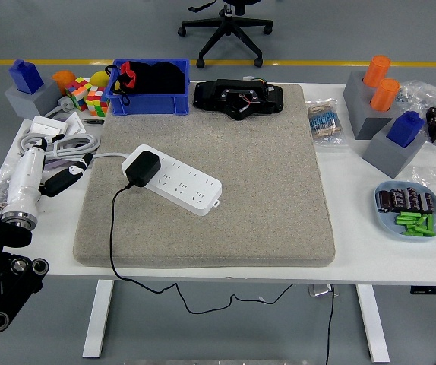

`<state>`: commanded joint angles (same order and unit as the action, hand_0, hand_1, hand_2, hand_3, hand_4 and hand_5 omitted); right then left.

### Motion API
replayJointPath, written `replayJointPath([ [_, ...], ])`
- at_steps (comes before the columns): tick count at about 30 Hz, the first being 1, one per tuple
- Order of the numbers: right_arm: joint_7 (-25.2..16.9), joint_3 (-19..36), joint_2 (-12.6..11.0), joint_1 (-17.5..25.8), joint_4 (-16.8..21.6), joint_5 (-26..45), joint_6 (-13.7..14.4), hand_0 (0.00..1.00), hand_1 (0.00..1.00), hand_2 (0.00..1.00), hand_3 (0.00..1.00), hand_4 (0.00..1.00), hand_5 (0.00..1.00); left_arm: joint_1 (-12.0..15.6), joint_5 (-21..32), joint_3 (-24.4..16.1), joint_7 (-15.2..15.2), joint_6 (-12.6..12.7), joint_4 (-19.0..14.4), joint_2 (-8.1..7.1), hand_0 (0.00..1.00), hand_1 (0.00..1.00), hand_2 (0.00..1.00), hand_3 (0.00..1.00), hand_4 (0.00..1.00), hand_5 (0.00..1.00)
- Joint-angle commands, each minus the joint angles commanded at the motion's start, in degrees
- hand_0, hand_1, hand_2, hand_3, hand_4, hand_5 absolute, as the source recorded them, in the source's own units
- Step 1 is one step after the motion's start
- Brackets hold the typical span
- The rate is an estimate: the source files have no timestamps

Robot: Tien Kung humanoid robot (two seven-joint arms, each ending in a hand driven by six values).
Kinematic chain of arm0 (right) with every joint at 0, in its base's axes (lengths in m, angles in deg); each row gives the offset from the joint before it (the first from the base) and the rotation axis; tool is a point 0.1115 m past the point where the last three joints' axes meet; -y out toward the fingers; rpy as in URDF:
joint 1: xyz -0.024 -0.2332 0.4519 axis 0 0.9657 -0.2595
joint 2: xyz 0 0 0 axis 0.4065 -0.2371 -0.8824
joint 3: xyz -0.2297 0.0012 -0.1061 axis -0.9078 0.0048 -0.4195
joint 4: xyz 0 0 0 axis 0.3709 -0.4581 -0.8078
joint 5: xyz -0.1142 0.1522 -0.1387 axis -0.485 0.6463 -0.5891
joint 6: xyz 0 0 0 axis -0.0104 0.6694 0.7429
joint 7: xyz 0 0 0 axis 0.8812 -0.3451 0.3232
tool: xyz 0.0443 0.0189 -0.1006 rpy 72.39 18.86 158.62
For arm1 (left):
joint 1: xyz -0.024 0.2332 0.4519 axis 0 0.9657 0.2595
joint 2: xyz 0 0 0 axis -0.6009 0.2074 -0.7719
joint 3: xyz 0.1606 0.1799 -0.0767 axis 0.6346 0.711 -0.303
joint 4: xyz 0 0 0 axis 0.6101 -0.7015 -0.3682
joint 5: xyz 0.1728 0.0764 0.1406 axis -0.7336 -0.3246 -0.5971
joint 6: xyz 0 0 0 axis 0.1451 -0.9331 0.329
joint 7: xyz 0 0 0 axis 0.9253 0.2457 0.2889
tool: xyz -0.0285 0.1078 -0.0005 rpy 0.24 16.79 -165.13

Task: Press the white button,pick up the black plug,place it near the board,insert it into the board

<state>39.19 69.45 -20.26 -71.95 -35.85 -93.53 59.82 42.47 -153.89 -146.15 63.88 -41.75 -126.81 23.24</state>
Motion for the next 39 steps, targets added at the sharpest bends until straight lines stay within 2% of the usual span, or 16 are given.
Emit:
replayJointPath([
  [39, 0.6, -0.9, 0.4, -0.2, -0.2, 0.0, -0.3, 0.619, 0.587, 0.584, 0.583, 0.656, 0.396, -0.3, 1.1, -0.3, 0.0, -0.2, -0.3, -0.01, 0.989, 0.965, 0.905, 0.83, 0.843, 0.669],
])
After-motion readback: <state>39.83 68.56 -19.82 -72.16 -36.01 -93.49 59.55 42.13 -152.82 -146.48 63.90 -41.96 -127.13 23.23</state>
